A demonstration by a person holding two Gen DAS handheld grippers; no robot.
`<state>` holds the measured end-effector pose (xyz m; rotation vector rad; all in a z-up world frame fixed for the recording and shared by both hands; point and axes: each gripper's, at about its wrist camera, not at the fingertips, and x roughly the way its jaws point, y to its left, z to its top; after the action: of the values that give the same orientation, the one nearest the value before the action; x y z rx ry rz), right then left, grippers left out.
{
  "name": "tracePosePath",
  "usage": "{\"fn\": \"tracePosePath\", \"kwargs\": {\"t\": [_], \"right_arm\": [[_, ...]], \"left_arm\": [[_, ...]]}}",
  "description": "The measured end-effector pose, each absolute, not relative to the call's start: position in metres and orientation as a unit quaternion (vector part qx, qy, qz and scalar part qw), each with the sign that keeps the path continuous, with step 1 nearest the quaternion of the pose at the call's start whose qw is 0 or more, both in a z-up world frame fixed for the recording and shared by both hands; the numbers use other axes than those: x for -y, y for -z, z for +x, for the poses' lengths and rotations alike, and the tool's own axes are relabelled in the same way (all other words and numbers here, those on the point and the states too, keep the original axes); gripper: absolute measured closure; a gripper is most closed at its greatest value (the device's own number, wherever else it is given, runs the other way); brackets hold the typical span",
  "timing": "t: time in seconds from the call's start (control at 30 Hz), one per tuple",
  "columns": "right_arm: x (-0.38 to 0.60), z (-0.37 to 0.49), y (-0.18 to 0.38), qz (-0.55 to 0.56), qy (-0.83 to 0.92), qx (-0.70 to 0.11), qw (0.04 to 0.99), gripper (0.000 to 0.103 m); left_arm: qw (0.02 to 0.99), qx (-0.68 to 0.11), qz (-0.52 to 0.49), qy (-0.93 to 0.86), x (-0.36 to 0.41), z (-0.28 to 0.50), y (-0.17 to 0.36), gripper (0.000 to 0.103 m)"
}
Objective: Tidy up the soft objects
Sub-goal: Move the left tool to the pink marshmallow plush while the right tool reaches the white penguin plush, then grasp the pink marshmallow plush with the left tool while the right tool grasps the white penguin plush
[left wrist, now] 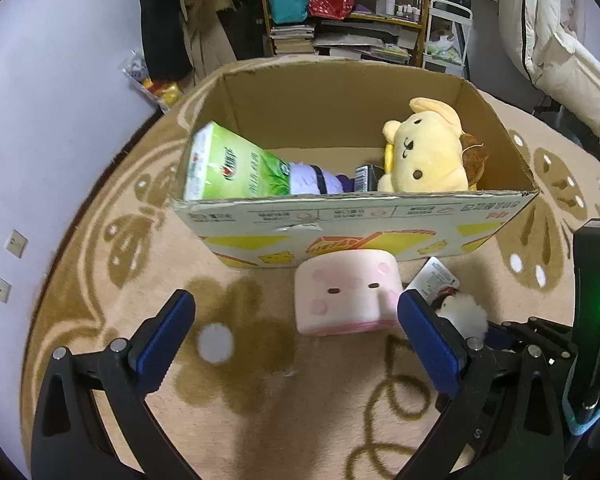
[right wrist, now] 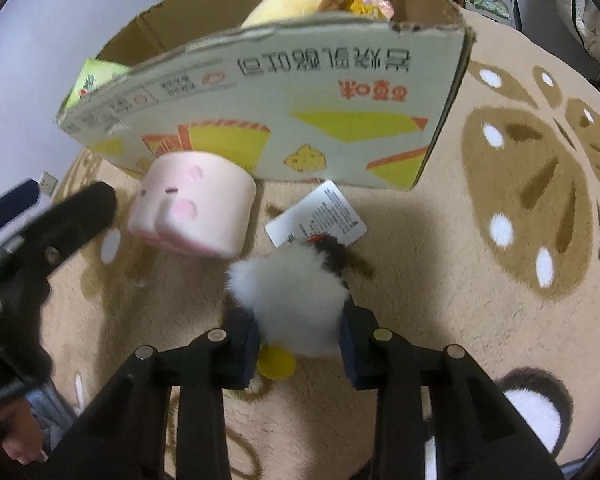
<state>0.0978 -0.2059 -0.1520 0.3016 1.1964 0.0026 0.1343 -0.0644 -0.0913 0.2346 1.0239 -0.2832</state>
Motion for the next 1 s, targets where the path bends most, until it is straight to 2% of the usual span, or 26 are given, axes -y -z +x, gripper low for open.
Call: {"fn": "tracePosePath", "kwargs": {"t": [1.0], "right_arm": [[0.235,0.122,0.169,0.142,0.002,-0.571,0.809,0.068]], "left_arm": [[0.812,-0.556,0.097,0.148,0.095,0.162,0.151,0.003]]}}
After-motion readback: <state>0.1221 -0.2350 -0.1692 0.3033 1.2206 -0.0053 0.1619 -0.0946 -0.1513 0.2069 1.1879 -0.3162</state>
